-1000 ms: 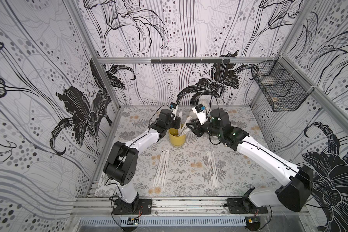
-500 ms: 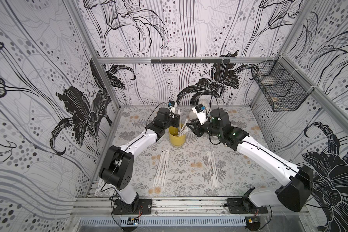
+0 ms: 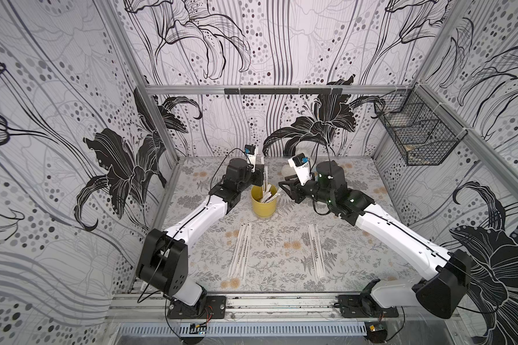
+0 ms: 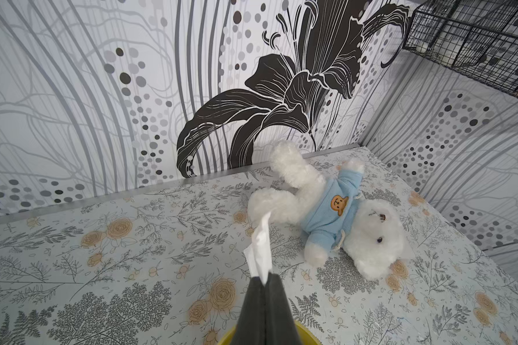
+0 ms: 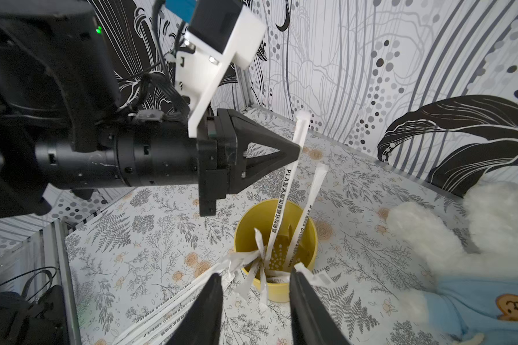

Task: Take the straws out of the storage container
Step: Pick up the straw from the container.

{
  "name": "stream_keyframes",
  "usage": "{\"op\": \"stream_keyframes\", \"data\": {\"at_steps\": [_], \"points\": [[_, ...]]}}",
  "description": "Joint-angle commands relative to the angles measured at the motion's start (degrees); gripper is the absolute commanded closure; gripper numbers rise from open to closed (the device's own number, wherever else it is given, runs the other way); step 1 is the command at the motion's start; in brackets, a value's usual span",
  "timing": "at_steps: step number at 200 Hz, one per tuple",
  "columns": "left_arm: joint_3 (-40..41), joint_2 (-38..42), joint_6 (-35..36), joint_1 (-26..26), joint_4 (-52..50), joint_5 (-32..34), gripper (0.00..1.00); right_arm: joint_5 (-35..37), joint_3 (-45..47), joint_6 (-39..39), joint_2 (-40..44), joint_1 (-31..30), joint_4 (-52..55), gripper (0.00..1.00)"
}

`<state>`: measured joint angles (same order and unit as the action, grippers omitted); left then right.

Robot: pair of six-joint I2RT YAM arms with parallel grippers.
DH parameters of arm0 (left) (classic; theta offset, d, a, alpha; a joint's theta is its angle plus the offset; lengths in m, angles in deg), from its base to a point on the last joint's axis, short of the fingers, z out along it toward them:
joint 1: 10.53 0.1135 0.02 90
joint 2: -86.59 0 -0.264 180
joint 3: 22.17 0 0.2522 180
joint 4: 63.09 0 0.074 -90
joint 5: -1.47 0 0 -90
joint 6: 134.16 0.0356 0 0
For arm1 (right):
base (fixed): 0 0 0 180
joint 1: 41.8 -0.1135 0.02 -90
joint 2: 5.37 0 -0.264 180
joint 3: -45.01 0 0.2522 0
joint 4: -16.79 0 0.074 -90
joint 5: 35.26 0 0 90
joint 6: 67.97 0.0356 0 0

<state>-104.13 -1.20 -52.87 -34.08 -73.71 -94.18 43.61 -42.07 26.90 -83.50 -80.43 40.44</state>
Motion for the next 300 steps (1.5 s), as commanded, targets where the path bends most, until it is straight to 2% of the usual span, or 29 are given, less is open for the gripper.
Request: {"op": "stream_keyframes", "data": {"at_steps": [1, 94, 133, 188, 209, 248, 300], "points": [[0.79, 3.5, 0.11, 0.35, 3.9, 1.34, 0.98, -0.86, -2.81, -0.42, 0.59, -0.79, 0.36, 0.58], [4.54, 12.49, 1.7, -0.8, 8.89, 1.76, 0.99, -1.21, -6.43, -0.22, -1.9, -3.56, 2.09, 0.54], [6.35, 19.1, 2.6, -2.43, 10.15, 4.32, 1.0, -0.17, -8.54, -0.5, -2.23, -5.86, 3.76, 0.53], [8.35, 28.22, 3.17, -5.32, 6.72, 8.18, 1.0, 1.79, -8.59, 0.48, -1.19, -9.12, 4.16, 0.52], [7.41, 30.83, 2.09, -6.49, 1.64, 9.46, 1.0, 1.86, -9.42, 1.72, -1.4, -10.2, 5.19, 0.52], [3.78, 32.72, -2.13, -7.68, -17.21, 12.61, 1.0, 1.12, -9.16, 4.23, -2.09, -12.11, 6.01, 0.51], [6.12, 32.89, -4.51, -7.69, -34.03, 13.12, 1.0, 1.03, -3.77, 6.85, -1.25, -13.92, 4.38, 0.51]]}}
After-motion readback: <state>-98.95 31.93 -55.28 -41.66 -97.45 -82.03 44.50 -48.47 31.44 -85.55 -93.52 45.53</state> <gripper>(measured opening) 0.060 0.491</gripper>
